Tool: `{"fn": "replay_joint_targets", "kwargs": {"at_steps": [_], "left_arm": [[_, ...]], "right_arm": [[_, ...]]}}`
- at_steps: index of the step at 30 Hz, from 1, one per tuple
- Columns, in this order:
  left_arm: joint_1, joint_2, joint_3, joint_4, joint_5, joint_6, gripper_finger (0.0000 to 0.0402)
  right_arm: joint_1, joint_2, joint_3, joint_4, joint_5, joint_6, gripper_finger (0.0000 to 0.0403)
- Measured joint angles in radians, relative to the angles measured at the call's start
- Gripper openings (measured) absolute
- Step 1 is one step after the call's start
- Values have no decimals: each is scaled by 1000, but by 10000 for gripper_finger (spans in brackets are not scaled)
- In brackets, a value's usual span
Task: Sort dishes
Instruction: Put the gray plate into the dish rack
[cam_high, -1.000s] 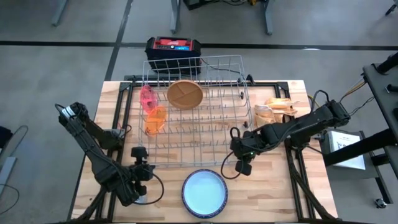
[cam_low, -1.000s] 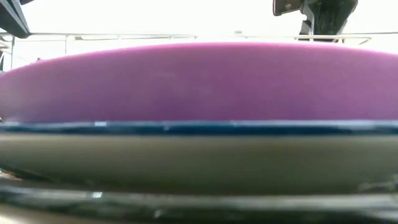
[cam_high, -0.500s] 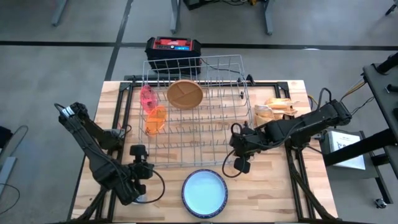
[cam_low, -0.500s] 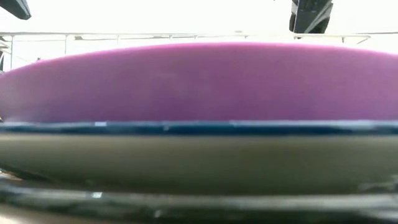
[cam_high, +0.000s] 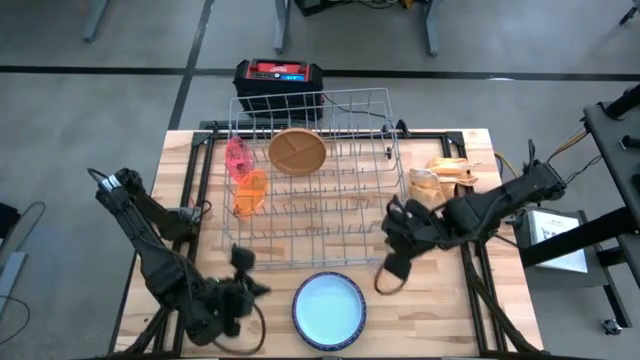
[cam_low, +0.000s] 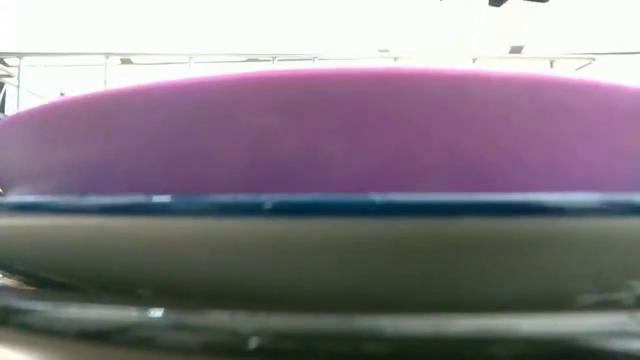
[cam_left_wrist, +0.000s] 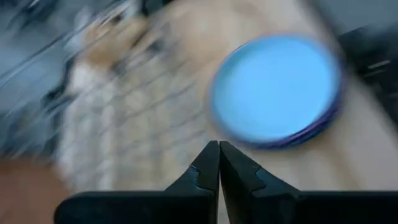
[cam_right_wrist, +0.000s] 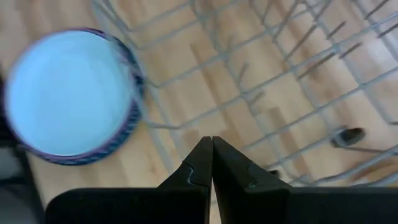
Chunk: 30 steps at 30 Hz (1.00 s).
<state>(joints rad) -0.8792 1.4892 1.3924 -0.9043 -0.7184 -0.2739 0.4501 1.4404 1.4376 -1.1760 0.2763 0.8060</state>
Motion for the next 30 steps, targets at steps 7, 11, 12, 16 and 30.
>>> {"fn": "replay_joint_targets", "kwargs": {"at_steps": [7,11,12,16,30], "left_arm": [[8,94,-33,81,31,164,0],[7,163,-32,135,84,213,0],[5,185,-30,146,104,227,0],[7,270,16,156,140,286,0],[14,554,223,149,162,342,0]], "right_arm": [[234,68,-22,116,85,276,0],[364,144,-23,184,143,464,0],[390,166,-23,201,149,502,0],[453,265,-23,273,169,624,0],[457,550,10,502,202,814,0]]}}
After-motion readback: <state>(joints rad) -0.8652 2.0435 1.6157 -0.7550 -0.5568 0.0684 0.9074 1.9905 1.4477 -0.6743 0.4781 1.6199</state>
